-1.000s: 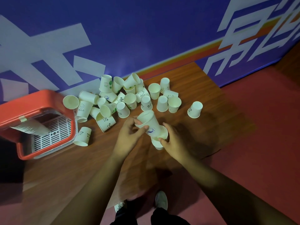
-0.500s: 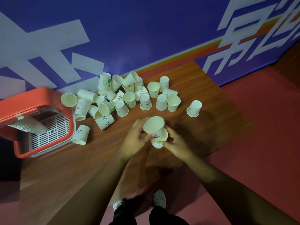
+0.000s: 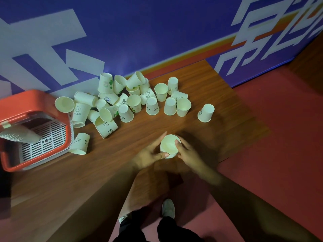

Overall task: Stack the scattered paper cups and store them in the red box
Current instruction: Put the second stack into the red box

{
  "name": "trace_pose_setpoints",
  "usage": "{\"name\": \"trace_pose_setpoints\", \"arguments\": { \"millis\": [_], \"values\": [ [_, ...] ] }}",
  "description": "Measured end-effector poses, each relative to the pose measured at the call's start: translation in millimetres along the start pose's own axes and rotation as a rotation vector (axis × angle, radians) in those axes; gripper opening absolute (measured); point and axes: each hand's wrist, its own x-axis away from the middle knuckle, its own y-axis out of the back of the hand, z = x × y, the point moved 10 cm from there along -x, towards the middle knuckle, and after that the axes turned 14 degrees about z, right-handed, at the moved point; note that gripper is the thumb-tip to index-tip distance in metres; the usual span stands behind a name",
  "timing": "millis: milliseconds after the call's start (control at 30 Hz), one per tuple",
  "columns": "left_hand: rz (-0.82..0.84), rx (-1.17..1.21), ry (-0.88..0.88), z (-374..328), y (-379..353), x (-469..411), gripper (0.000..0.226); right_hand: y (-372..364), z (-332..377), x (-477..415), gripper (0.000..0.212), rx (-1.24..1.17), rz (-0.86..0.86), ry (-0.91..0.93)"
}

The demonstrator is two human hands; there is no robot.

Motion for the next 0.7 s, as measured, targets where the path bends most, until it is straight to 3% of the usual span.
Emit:
{"name": "trace_pose_setpoints", "arguments": {
  "millis": [67,167,267,467,600,700],
  "values": [
    [-0.001,0.078,0.004,10.3,-3.7,1.1,0.075,-1.5,-9.5,-4.5,0.036,-0.070,-0.005,-0.025],
    [-0.043,0.223,-0.013,18.0,-3.9,4.4,0.078,-6.3,-9.2,-13.6,0.075,-0.118,0.005,-0.047],
    [-0.146,0.329,-0.020,21.3,11.8,20.1,0.068,-26.7,10.4,-14.5,0.054,-0.157,0.064,-0.070],
    [-0.379,0.528,-0.002,25.7,74.8,95.2,0.030,-93.7,63.9,-21.2,0.048,-0.043,0.187,0.000],
    [-0.487,0.522,-0.012,38.5,123.3,162.2,0.046,-165.4,115.4,-25.5,0.035,0.041,0.310,0.119],
    [-0.537,0.461,-0.048,42.6,154.2,213.8,0.039,-221.3,147.6,-35.2,0.025,0.089,0.351,0.188]
  ]
}}
